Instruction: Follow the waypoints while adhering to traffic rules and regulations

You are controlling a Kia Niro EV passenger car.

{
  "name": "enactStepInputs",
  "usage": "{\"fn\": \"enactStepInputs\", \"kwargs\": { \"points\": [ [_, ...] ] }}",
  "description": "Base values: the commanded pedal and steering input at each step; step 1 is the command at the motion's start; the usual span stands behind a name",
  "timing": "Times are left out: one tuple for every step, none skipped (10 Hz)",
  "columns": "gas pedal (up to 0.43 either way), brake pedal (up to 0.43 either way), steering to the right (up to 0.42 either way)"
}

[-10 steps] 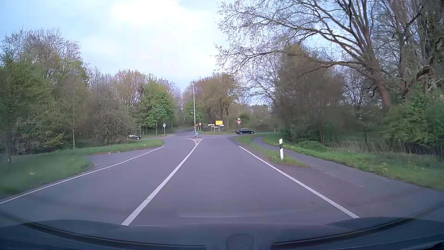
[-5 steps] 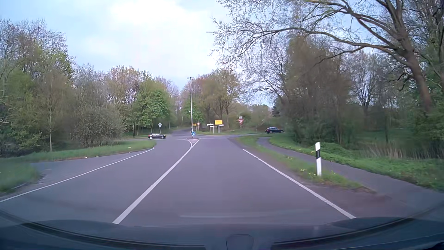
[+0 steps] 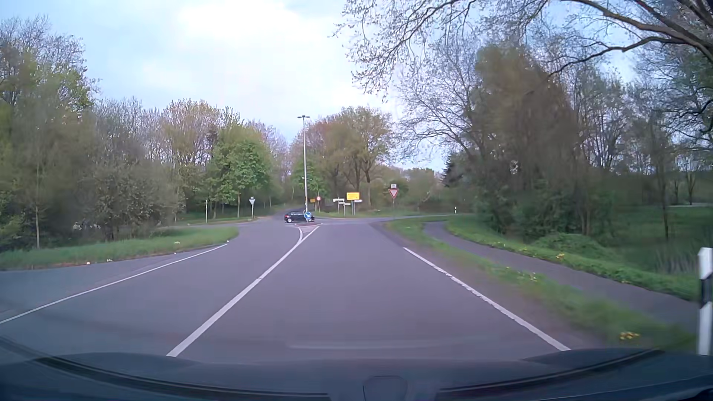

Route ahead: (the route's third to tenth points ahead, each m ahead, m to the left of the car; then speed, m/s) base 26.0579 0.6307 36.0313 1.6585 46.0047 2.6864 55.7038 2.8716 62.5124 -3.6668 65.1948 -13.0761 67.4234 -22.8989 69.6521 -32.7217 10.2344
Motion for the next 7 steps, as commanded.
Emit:
{"fn": "enactStepInputs", "kwargs": {
  "points": [
    [0.000, 0.000, -0.011],
    [0.000, 0.000, -0.011],
    [0.000, 0.000, -0.010],
    [0.000, 0.000, -0.010],
    [0.000, 0.000, -0.010],
    [0.000, 0.000, -0.010],
    [0.000, 0.000, -0.009]
  ]
}}
